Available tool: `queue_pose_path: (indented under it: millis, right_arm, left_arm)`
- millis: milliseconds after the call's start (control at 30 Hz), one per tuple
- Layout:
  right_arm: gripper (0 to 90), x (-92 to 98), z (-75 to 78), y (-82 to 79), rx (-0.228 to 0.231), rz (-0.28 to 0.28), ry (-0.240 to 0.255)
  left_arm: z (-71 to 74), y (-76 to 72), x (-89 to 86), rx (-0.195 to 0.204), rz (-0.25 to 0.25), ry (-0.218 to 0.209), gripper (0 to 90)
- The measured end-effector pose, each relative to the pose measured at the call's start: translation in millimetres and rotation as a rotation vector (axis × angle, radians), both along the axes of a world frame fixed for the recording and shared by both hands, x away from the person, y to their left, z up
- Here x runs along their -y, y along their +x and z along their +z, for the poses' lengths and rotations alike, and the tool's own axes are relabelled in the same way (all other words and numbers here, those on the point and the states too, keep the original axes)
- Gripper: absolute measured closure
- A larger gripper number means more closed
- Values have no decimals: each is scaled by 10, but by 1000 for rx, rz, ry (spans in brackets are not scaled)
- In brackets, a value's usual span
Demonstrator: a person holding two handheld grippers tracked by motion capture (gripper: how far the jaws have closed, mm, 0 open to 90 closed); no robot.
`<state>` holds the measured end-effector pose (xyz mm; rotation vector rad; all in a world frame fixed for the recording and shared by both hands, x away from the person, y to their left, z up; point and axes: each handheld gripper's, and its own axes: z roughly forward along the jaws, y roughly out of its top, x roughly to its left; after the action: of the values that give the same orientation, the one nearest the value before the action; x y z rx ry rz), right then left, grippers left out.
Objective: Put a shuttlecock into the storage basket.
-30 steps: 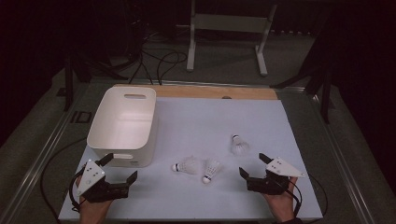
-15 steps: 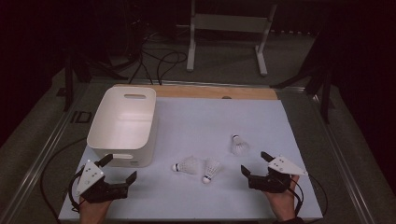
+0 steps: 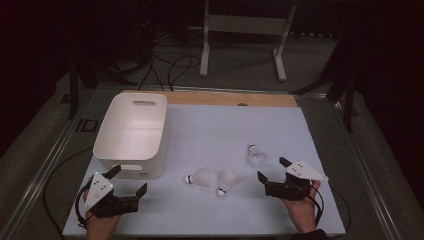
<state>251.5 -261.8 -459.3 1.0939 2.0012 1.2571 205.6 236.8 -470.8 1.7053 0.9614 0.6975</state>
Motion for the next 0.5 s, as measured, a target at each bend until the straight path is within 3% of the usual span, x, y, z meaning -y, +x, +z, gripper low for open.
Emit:
queue_pose_path:
  millis: [300,500]
  right_arm:
    - [79,-38,78,125,5,-4,-19]
    - [79,-59,94,208,1,-11,-55]
  left_arm:
    - [-21,-19,-35,22,44,-23,0]
    - [-19,-17,-58,14,48,-38,0]
